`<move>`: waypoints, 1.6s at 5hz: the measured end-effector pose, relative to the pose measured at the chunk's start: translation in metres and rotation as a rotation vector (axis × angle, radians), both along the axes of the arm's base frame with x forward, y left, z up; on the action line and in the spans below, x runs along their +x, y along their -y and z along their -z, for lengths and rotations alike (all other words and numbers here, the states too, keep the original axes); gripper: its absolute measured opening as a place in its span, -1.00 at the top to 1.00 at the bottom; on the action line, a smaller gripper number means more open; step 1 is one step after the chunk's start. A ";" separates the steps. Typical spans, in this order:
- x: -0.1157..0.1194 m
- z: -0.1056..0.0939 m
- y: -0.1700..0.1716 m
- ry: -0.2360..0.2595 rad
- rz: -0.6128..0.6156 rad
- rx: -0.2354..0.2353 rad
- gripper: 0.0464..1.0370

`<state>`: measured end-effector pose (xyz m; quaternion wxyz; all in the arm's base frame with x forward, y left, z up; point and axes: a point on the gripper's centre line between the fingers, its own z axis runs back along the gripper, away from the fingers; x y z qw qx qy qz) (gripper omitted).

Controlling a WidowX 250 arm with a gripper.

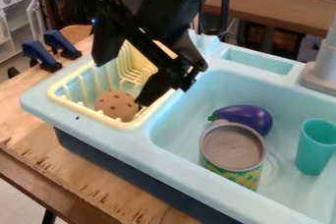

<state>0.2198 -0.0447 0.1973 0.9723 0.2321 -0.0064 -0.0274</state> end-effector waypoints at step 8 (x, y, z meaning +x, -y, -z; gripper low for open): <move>0.037 0.039 0.028 0.104 0.103 0.095 -0.93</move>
